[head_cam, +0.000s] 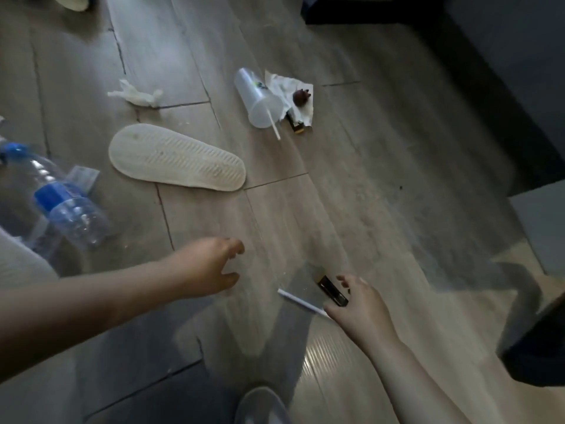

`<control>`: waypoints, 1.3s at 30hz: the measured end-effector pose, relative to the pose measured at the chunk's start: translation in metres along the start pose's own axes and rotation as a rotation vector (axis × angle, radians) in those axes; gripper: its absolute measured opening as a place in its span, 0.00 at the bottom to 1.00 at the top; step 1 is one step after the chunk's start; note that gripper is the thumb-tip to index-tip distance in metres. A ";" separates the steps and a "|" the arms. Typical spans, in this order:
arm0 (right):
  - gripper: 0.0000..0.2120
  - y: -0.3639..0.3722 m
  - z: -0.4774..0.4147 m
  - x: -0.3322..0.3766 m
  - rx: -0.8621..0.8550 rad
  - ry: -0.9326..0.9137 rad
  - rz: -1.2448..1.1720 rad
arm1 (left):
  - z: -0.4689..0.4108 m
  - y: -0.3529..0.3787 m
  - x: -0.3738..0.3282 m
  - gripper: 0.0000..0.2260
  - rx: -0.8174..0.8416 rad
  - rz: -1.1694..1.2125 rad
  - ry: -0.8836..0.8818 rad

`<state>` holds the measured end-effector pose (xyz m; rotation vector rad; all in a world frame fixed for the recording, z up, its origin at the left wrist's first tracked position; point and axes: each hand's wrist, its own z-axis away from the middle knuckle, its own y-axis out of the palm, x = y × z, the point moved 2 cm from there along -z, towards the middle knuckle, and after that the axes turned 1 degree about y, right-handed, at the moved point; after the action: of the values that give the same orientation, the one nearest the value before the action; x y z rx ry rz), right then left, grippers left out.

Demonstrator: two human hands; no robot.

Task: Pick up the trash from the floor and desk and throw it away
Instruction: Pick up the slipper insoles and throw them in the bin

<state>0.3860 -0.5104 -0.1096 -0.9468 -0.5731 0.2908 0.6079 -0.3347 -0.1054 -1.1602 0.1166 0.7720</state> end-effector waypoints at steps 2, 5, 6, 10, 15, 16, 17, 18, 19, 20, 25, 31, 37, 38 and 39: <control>0.29 0.017 -0.009 -0.013 0.013 -0.017 0.068 | -0.006 0.011 0.010 0.22 -0.010 -0.052 0.034; 0.32 0.032 -0.011 -0.029 0.059 -0.032 0.168 | 0.001 0.020 0.018 0.22 -0.039 -0.124 0.075; 0.33 0.033 -0.009 -0.032 0.077 -0.027 0.179 | 0.007 0.021 0.017 0.22 -0.035 -0.118 0.060; 0.34 0.033 -0.005 -0.039 0.062 -0.032 0.195 | 0.025 0.025 0.015 0.23 -0.036 -0.134 0.041; 0.29 0.046 -0.018 -0.047 0.018 -0.090 0.220 | 0.024 0.028 0.025 0.22 -0.036 -0.121 0.020; 0.25 0.049 -0.019 -0.047 0.001 -0.101 0.220 | 0.025 0.027 0.026 0.22 -0.027 -0.116 0.006; 0.22 0.051 -0.020 -0.045 -0.015 -0.108 0.215 | 0.027 0.026 0.027 0.22 -0.021 -0.111 -0.007; 0.19 0.052 -0.020 -0.042 -0.025 -0.114 0.209 | 0.030 0.025 0.028 0.21 -0.020 -0.107 -0.016; 0.17 0.053 -0.021 -0.038 -0.028 -0.125 0.205 | 0.032 0.024 0.030 0.21 -0.023 -0.107 -0.019; 0.16 0.055 -0.022 -0.033 -0.025 -0.140 0.203 | 0.034 0.023 0.031 0.21 -0.026 -0.110 -0.018; 0.14 0.064 -0.037 0.001 -0.009 -0.268 0.200 | 0.040 0.021 0.045 0.20 -0.048 -0.117 -0.053; 0.14 0.077 -0.057 0.063 0.064 -0.406 0.274 | 0.060 0.013 0.071 0.21 -0.105 -0.083 -0.135; 0.13 0.093 -0.073 0.120 0.158 -0.516 0.357 | 0.088 0.013 0.101 0.19 -0.191 0.019 -0.233; 0.12 0.095 -0.074 0.125 0.172 -0.534 0.375 | 0.092 0.013 0.106 0.19 -0.203 0.029 -0.250; 0.11 0.097 -0.074 0.129 0.186 -0.550 0.391 | 0.096 0.014 0.110 0.18 -0.213 0.039 -0.267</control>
<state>0.5353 -0.4452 -0.1808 -0.7910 -0.8428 0.9590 0.6525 -0.1971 -0.1260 -1.2461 -0.1692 0.9842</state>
